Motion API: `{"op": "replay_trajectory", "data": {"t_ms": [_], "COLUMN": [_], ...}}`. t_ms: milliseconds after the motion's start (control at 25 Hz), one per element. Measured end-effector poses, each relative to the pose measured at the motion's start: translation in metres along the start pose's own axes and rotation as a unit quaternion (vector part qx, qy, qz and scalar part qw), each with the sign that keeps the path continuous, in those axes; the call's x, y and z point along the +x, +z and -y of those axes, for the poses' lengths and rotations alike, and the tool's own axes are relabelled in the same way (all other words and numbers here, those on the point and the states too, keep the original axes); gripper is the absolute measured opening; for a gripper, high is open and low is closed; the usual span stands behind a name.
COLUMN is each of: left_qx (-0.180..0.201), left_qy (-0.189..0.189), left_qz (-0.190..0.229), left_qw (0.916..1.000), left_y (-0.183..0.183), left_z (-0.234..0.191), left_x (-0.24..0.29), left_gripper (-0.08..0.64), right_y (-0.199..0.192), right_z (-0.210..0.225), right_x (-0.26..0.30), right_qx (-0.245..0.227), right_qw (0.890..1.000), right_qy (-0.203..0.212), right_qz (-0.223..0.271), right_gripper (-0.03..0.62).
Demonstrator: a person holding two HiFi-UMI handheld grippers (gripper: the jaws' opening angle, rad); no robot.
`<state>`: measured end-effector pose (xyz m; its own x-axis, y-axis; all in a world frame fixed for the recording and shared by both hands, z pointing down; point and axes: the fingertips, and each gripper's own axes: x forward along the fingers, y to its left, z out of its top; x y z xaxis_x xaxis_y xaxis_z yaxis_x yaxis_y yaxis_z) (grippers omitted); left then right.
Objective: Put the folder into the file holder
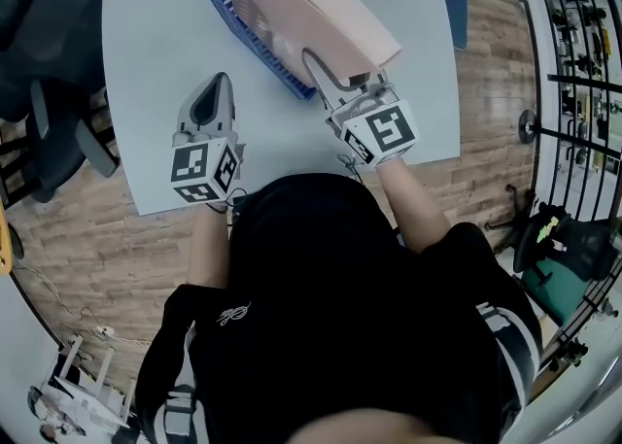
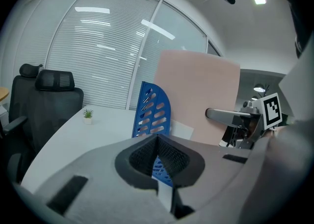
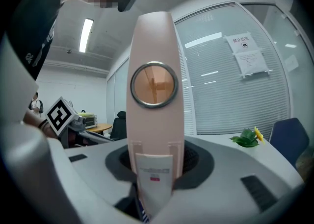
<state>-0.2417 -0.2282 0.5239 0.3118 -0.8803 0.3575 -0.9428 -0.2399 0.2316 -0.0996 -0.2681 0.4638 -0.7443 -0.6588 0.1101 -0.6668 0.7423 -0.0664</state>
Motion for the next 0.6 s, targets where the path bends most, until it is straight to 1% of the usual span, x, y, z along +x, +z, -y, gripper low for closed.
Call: {"op": "replay_trajectory", "data": {"t_ms": [240, 600], "left_qx": [0.000, -0.002], "left_qy": [0.004, 0.005], "left_qz": [-0.004, -0.010], "left_qw": [1.0000, 0.9999], "left_y": [-0.003, -0.008], "left_z": [-0.003, -0.001], "left_x": [0.001, 0.006], "left_gripper": [-0.002, -0.002], "right_y": [-0.019, -0.035], "right_z": [0.002, 0.003], "right_x": [0.003, 0.004], "right_qx": [0.014, 0.016], "right_qw": [1.000, 1.000], "right_qy": [-0.008, -0.009], "right_qz": [-0.015, -0.026], "right_gripper": [0.135, 0.137]}}
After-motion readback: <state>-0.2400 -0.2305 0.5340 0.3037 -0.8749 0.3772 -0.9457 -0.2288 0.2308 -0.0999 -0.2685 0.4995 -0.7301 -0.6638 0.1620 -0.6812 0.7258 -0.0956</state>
